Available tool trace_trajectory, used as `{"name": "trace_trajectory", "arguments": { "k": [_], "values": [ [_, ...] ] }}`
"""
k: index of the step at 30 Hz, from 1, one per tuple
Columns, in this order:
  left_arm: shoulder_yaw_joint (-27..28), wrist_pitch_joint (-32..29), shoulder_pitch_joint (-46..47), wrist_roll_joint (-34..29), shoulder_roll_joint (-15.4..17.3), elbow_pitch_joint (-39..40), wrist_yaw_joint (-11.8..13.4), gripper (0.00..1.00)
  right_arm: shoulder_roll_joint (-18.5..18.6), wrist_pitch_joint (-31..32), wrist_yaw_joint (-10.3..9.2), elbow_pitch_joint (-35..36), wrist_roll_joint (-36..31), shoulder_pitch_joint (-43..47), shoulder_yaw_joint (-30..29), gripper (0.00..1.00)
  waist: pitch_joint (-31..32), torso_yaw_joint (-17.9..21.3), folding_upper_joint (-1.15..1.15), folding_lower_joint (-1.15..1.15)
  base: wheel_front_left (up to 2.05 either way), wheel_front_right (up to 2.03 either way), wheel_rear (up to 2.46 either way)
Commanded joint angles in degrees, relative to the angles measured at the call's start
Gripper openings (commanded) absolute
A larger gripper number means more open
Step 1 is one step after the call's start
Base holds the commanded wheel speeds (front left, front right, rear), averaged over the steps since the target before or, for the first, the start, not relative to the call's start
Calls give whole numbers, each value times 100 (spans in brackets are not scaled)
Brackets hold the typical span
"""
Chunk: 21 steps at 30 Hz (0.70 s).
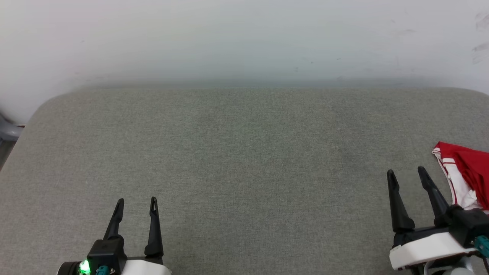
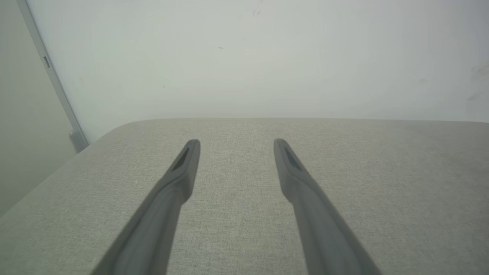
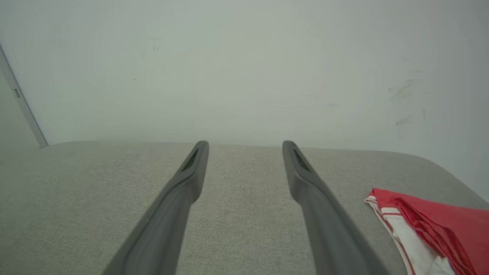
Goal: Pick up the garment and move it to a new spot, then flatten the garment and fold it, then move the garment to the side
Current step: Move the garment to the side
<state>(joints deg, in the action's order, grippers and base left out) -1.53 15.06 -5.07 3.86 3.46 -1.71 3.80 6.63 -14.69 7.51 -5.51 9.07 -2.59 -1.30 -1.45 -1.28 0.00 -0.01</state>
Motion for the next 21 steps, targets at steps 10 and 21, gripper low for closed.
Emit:
{"name": "trace_trajectory", "arguments": {
  "k": [10, 21],
  "values": [
    [43, 15, -188, 62, 3, -94, -196, 100, -270, -46, -5, 380, -144, 756, -310, 100, 167, 31, 0, 1, 0, 0, 0],
    [66, 15, -264, 59, -8, -101, -327, 100, -372, -47, -5, 555, -89, 1141, -406, 100, 220, 42, 0, 1, 0, 0, 0]
  ]
}}
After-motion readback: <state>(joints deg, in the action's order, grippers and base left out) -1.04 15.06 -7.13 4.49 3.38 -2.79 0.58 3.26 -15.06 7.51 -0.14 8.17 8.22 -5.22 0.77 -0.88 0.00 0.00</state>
